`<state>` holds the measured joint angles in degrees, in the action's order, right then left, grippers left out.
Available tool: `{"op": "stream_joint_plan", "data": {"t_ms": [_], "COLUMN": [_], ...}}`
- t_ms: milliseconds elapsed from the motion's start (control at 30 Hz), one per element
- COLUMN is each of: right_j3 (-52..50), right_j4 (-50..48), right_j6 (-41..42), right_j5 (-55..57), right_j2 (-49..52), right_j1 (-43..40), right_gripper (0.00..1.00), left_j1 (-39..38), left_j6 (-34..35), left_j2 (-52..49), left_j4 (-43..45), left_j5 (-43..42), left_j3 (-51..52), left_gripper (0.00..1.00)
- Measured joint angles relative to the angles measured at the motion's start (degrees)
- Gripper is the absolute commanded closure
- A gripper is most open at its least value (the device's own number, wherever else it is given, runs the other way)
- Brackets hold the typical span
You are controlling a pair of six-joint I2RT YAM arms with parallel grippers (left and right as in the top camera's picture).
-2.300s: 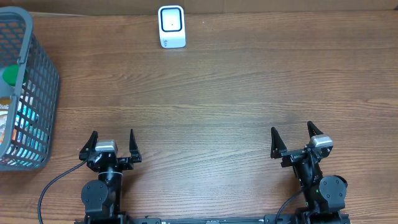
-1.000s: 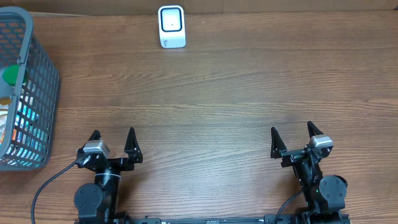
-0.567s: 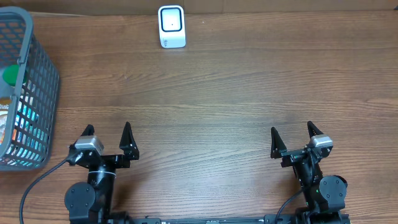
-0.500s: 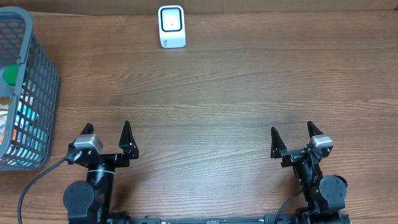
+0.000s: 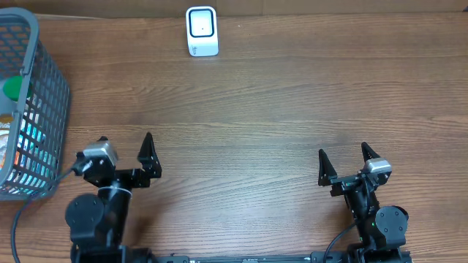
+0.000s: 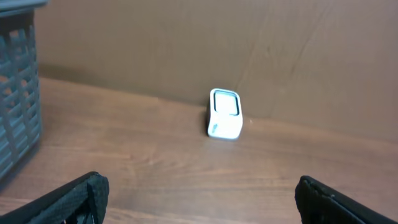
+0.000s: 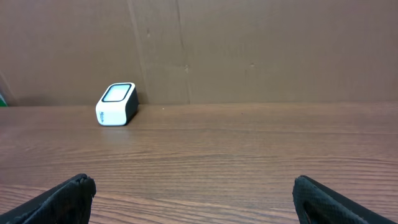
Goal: Scan the item barcode
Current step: 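Move the left gripper up and over into the grey basket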
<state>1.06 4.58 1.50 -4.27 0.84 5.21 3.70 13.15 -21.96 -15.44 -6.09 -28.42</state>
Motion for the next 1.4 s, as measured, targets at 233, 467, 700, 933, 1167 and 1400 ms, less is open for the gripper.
{"op": "stream_joint_plan", "data": {"t_ms": [233,467,700,933,1167,1400], "right_j3": [0.0,0.0,0.0,0.0,0.0,0.0], "right_j4": [0.0,0.0,0.0,0.0,0.0,0.0], "right_j6": [0.0,0.0,0.0,0.0,0.0,0.0], "right_j5": [0.0,0.0,0.0,0.0,0.0,0.0], "right_j2": [0.0,0.0,0.0,0.0,0.0,0.0], "right_j1": [0.0,0.0,0.0,0.0,0.0,0.0], "right_gripper": [0.00,0.00,0.00,0.00,0.00,0.00], "left_j1": [0.0,0.0,0.0,0.0,0.5,6.6], "left_j6": [-1.0,-3.1,-5.0,-5.9,-3.5,-1.9], "left_j2": [-13.9,-32.7,-51.3,-61.4,-66.5,-66.4], "left_j4": [-11.6,-35.6,-58.6,-59.0,-56.4,-60.1], "left_j5": [-2.8,-4.2,-2.7,-1.8,-1.6,-1.5], "left_j3": [-15.0,-42.3,-70.4,-72.8,-73.1,-84.3], "left_gripper": [0.00,0.00,0.00,0.00,0.00,0.00]}}
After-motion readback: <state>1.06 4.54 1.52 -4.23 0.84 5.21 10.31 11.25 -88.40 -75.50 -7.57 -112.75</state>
